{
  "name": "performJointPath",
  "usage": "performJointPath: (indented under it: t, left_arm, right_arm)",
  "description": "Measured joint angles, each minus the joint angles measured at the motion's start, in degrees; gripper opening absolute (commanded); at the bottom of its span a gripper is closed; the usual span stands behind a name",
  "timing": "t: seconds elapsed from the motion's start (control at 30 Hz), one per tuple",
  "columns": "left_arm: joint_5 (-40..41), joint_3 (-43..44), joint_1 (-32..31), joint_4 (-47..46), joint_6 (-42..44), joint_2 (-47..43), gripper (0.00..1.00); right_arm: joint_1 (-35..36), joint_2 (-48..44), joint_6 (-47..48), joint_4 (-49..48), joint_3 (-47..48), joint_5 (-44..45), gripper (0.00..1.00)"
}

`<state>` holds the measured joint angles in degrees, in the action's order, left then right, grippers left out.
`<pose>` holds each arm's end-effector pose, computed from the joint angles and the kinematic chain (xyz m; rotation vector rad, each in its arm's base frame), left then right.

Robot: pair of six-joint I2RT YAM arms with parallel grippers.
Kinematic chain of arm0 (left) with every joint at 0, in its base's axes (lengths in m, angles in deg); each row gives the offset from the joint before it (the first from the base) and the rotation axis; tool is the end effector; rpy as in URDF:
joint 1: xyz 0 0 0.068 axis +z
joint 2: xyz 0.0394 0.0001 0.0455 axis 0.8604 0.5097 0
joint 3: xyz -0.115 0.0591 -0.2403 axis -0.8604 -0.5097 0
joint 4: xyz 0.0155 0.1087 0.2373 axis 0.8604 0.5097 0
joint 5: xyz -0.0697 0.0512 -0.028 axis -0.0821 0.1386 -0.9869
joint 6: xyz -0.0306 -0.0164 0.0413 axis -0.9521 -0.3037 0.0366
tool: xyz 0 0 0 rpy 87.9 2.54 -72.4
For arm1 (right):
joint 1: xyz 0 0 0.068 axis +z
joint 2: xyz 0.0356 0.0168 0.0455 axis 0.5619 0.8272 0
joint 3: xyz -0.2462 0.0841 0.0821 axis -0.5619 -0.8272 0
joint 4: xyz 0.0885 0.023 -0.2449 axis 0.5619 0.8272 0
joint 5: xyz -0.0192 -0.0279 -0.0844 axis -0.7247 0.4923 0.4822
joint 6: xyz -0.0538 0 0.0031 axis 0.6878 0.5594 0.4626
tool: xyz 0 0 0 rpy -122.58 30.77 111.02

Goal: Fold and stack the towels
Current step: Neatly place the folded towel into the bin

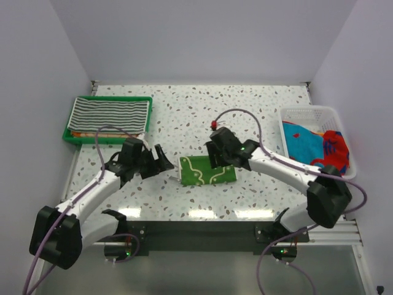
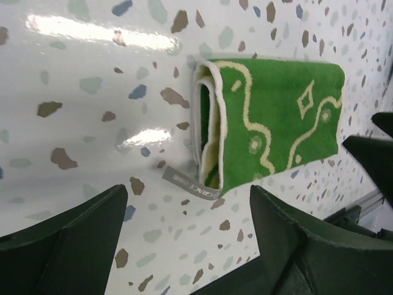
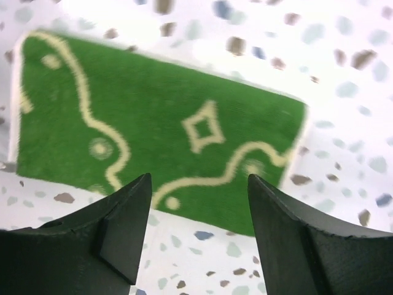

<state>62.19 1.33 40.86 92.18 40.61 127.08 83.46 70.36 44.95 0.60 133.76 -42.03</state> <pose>0.1968 -0.0753 0.1969 -0.4071 2.4838 -0.7815 0.2159 0.2356 0.2319 -0.4575 2.4584 0.1666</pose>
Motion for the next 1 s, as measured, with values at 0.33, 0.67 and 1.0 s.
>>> performJointPath:
  t: [0.33, 0.67, 1.0]
  left_arm:
    - [-0.4, 0.1, -11.2, -2.9, -3.9, 8.5, 0.7]
    - [1.7, 1.8, -14.3, -3.8, -5.0, 14.9, 0.54]
    - [2.8, 2.5, -14.9, -4.6, -6.0, 15.5, 0.31]
  right_arm:
    - [-14.9, -15.4, -9.5, 0.6, -17.4, -5.2, 0.54]
    - [-20.8, -15.9, -13.2, -3.7, -24.2, -12.9, 0.44]
    - [-21.0, -17.2, -14.8, -6.4, -25.0, -15.7, 0.34]
